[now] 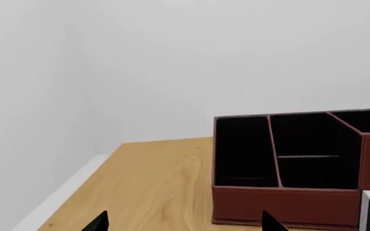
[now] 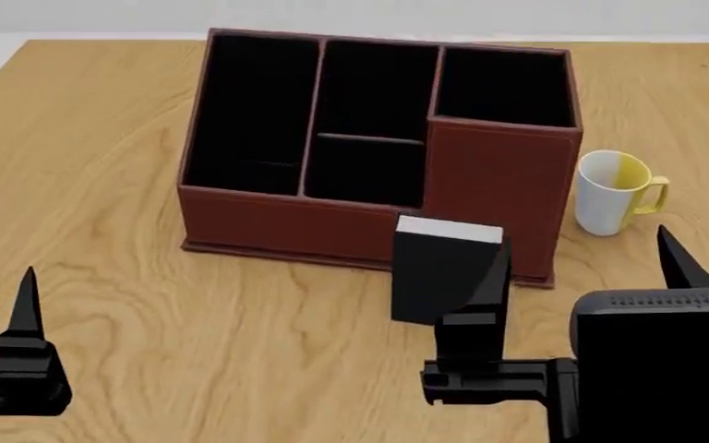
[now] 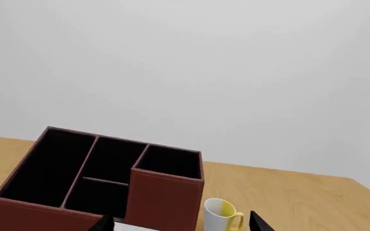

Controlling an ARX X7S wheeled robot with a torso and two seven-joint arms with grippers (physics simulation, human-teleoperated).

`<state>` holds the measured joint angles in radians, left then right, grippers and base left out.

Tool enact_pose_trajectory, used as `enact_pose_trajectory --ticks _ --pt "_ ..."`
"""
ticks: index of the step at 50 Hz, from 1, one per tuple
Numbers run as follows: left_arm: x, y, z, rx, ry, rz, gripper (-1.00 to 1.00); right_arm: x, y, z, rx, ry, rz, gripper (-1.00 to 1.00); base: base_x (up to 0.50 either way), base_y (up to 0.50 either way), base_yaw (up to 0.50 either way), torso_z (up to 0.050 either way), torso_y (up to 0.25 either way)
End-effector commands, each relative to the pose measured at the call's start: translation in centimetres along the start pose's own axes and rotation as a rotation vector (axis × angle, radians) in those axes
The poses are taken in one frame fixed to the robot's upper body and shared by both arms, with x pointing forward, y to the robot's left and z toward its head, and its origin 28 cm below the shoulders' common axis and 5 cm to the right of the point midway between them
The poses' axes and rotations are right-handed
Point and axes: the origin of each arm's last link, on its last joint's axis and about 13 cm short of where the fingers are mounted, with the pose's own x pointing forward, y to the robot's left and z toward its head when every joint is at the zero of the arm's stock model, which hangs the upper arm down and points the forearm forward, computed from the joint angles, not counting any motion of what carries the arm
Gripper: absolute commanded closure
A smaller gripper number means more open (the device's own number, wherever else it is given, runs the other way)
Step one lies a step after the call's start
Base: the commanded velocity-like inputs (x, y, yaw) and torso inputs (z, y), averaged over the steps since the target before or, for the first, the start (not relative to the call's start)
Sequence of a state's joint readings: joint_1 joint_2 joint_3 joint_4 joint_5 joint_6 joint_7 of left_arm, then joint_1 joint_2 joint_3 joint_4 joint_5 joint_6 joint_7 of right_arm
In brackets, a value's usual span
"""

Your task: Pick up the book and place it in the front compartment of the caddy.

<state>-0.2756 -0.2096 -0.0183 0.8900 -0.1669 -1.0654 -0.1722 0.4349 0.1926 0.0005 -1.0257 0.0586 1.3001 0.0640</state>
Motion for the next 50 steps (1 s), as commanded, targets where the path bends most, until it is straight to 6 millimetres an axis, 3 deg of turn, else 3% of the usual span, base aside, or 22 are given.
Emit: enact_pose_trajectory --ticks 1,50 --pt "0.0 0.0 0.0 0.0 -0.002 -0.001 -1.0 0.1 -0.1 -0.1 0.0 0.002 -0.008 -1.0 0.5 0.0 0.0 0.0 0.0" --pt "-0.4 0.1 1.1 0.006 -0.041 0.003 -1.0 -0.6 -0.8 1.5 -0.026 -0.049 -0.039 -1.0 0.5 0.0 0.0 0.0 0.001"
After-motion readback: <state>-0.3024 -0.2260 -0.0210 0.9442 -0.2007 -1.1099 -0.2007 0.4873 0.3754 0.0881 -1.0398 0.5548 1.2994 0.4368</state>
